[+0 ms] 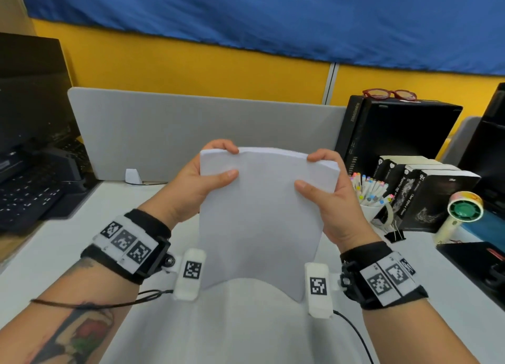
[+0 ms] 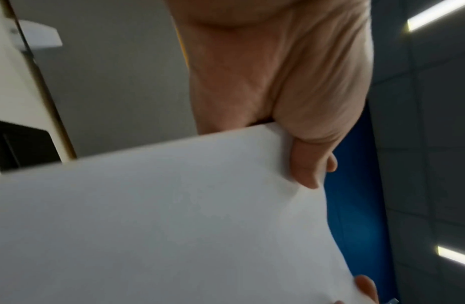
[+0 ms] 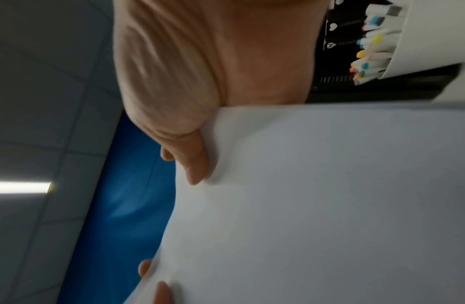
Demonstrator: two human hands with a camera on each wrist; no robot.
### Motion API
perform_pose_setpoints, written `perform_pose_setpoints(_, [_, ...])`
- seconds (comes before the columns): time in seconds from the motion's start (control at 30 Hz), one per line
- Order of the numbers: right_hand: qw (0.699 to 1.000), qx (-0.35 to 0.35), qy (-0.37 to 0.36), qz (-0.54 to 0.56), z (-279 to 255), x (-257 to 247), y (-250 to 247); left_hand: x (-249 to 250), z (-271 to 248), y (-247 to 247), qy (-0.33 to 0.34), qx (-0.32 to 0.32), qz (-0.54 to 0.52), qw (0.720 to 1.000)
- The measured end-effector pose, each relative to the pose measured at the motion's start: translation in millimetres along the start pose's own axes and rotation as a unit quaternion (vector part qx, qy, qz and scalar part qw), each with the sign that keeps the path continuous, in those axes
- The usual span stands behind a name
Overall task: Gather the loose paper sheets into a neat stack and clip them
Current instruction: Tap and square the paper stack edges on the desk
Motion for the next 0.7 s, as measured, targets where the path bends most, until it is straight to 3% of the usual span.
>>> perform_pose_setpoints(0.17, [0.997, -0.024, -0.075, 0.0, 13.8, -34.4, 7.5, 31.2, 2.8, 2.1, 0.06, 0.014, -0.025, 0.998])
perform_pose_setpoints(0.37, [1.0, -0.009, -0.005, 0.017, -2.5, 1.2, -10.4, -17.4, -6.4, 0.3, -0.007, 0.002, -0.036, 0.999])
perform_pose_setpoints(0.57, [0.999, -0.009, -0.04, 0.026, 9.6, -21.2, -9.0, 17.8, 3.5, 7.5, 0.031, -0.011, -0.019, 0.999])
perform_pose_setpoints(0.7, [0.999, -0.023, -0.032, 0.02, 0.6, -13.1, -12.3, -0.1, -0.7, 4.6, 0.024, -0.002, -0.009, 1.0])
Point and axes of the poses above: each hand's wrist, its own z-axis towards the middle knuckle, its own y-axis out of the palm, x = y × z, the point moved 7 cm from there along z, towards the middle knuckle, and after that the axes turned 7 degrees about -y, right-handed, at the moved point
